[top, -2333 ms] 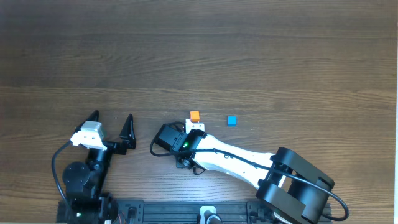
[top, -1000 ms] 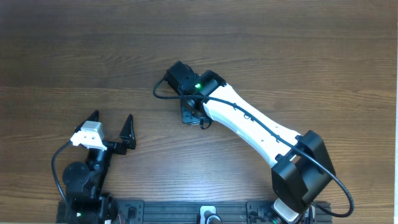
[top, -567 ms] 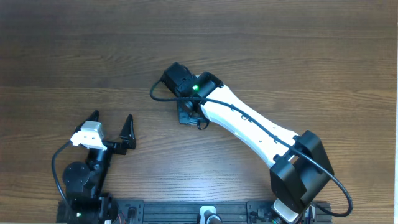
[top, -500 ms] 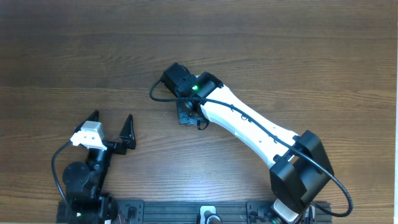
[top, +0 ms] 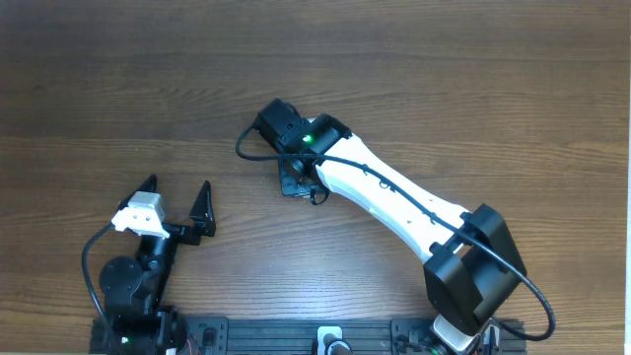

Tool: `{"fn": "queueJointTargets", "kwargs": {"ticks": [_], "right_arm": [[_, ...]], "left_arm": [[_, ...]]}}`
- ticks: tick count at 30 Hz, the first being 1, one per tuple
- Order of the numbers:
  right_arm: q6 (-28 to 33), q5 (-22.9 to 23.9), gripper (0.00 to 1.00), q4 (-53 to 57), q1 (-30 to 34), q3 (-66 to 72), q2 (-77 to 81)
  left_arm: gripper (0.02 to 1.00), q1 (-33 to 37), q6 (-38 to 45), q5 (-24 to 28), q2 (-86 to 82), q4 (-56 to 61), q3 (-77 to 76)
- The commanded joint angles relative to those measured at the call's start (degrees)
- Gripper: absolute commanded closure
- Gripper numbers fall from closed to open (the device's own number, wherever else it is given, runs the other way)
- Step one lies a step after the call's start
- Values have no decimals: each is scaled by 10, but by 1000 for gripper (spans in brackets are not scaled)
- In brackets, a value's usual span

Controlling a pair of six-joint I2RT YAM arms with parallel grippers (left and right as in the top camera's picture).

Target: Stack Cubes

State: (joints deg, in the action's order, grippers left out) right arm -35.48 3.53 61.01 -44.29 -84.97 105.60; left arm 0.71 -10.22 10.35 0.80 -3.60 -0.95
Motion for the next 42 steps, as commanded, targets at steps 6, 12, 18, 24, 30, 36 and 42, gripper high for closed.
{"fn": "queueJointTargets", "kwargs": {"ticks": [6,12,18,24,30,36,42], "right_arm": [[4,6,991,-6,-3,-13,14],[4,8,993,-8,-3,-13,14],[4,9,989,-8,-3,-13,15],[4,9,989,-8,-3,-13,23],[4,8,989,-10,-3,-13,28],[4,8,899,-10,-3,-13,28],[4,8,730,-9,-3,-13,28]], "left_arm": [[18,-3,8,5,-4,2,6],[18,-3,8,5,-4,2,6],[20,-3,8,5,-4,2,6],[18,-3,8,5,-4,2,6],[18,-3,8,5,-4,2,6],[18,-3,8,5,-4,2,6],[20,-3,8,5,-4,2,6]]}}
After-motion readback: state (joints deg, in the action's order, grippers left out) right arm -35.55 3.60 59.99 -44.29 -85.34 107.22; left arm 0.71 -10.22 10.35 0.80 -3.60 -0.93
